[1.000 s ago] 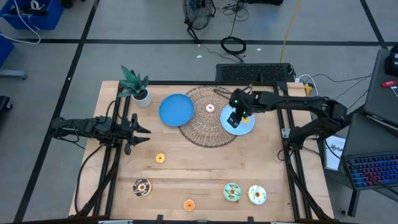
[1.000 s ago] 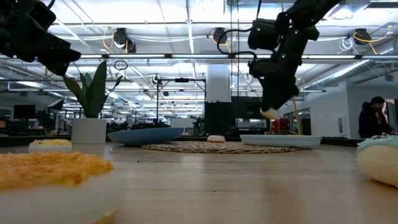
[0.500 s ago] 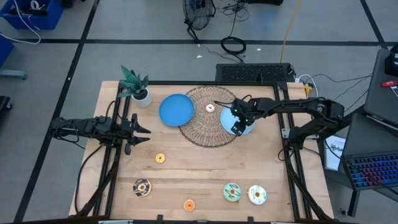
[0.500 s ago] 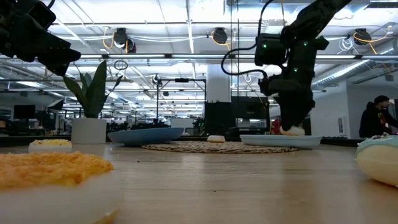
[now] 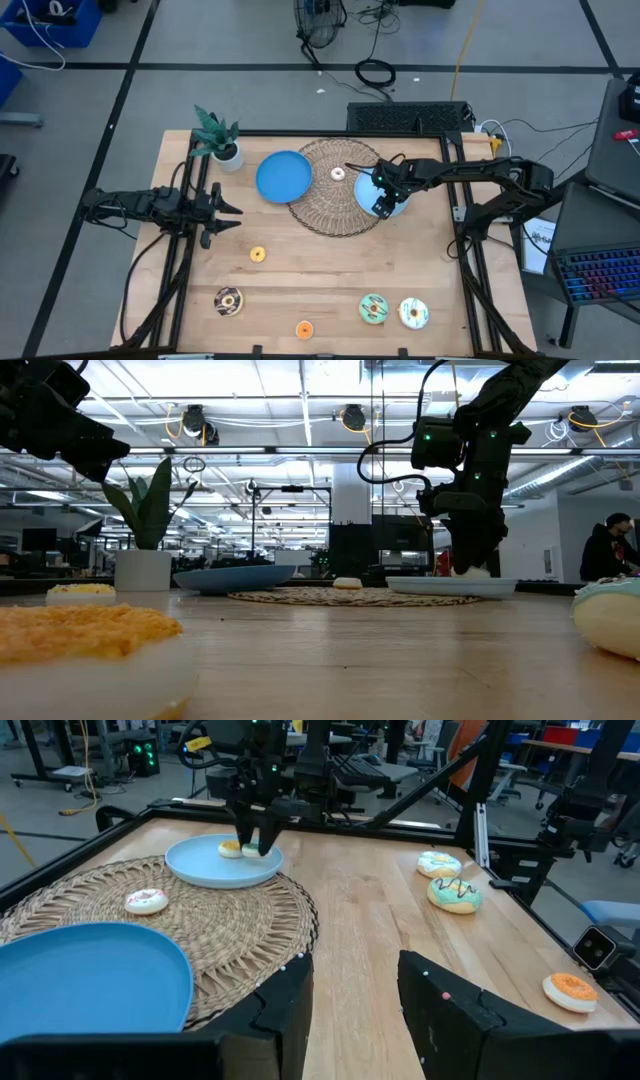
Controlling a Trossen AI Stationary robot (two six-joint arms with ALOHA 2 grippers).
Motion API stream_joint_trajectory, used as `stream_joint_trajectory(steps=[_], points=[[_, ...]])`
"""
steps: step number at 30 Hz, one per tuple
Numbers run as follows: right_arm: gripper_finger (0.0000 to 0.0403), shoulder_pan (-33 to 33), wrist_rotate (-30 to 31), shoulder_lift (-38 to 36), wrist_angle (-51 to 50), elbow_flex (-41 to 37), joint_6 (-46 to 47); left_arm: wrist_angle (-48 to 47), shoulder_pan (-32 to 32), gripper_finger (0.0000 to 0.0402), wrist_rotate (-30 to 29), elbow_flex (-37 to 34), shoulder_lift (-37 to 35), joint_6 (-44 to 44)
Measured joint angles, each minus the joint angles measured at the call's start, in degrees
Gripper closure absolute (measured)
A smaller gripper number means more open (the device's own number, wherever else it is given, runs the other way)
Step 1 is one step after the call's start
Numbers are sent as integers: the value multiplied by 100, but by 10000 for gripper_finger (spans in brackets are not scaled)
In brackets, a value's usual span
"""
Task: Pick & Place donuts
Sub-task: Put the small green donut on the light blue plate, then put the small white donut on the light blue plate
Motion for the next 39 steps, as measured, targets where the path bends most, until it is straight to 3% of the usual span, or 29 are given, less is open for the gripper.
stream_joint_trajectory(steps=[9,16,39], points=[[131,-2,0,0,0,0,-7,1,1,252,1,1,1,0],[120,-2,-2,-276,-90,-7,-7,-2,1,252,0,-2,0,0],[133,79,-4,-3323,-830,-7,-120,-2,1,252,2,1,1,0]])
